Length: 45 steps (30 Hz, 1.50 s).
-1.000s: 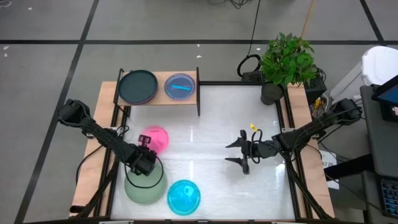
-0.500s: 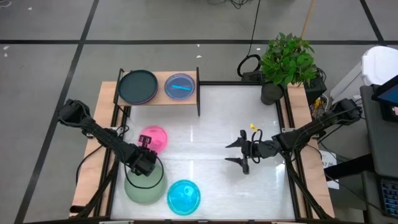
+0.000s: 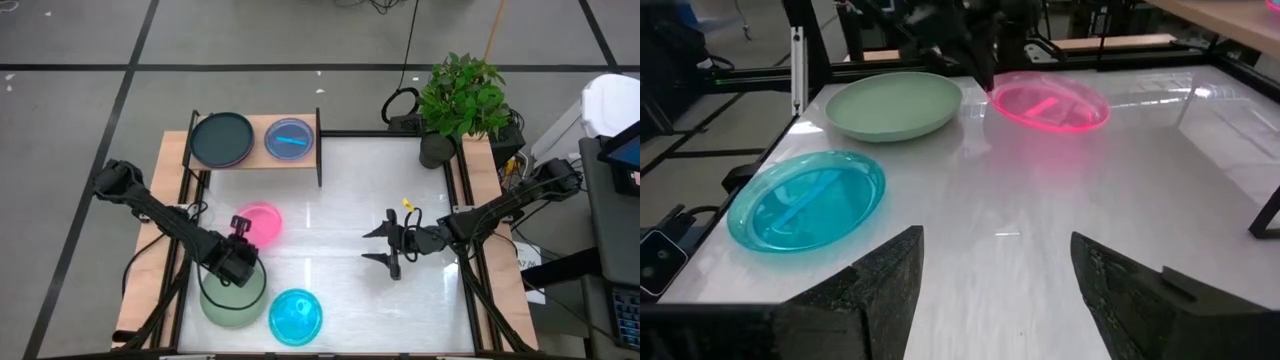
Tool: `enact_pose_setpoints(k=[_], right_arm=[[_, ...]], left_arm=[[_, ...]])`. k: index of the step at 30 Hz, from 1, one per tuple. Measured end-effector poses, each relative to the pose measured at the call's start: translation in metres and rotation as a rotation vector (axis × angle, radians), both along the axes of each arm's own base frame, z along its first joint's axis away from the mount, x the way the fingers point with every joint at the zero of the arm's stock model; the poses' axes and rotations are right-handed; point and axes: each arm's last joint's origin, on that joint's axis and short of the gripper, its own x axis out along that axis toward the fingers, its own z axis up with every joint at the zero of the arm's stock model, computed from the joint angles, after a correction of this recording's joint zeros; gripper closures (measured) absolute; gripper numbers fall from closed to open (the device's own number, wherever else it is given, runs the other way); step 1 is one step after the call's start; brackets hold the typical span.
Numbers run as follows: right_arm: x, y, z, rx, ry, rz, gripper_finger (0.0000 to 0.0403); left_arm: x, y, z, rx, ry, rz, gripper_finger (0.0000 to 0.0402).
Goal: Place and stack plates onto a shelf
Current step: Stack the pink transparent plate on top of the blue transparent plate on the shelf
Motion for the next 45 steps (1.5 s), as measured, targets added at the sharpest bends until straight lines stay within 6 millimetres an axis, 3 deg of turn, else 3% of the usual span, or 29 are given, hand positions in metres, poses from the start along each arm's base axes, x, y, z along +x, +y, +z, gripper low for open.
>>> enact_pose_setpoints(k=[8, 16, 21, 27, 35, 45], right_arm=[[-0.002, 0.004, 0.000, 0.010, 0.005, 0.014, 0.0167], [-0.002, 0.004, -0.001, 0.004, 0.005, 0.014, 0.0167], [-0.002, 0.004, -0.001, -0.035, 0.004, 0.026, 0.0167], [-0.002, 0.004, -0.001, -0.065, 0.003, 0.036, 0.0167], [-0.002, 0.004, -0.001, -0.051, 0.004, 0.031, 0.0167], [-0.002, 0.004, -0.001, -0.034, 0.004, 0.026, 0.0167]], left_arm=[[0.021, -0.008, 0.033, 0.026, -0.106, -0.095, 0.0398], [0.046, 0.007, 0.072, 0.137, -0.190, -0.159, 0.0398], [0.063, 0.031, 0.094, 0.197, -0.203, -0.174, 0.0398], [0.078, 0.072, 0.108, 0.257, -0.175, -0.139, 0.0398], [0.084, 0.123, 0.112, 0.307, -0.141, -0.063, 0.0399], [0.086, 0.165, 0.114, 0.317, -0.140, -0.025, 0.0399]])
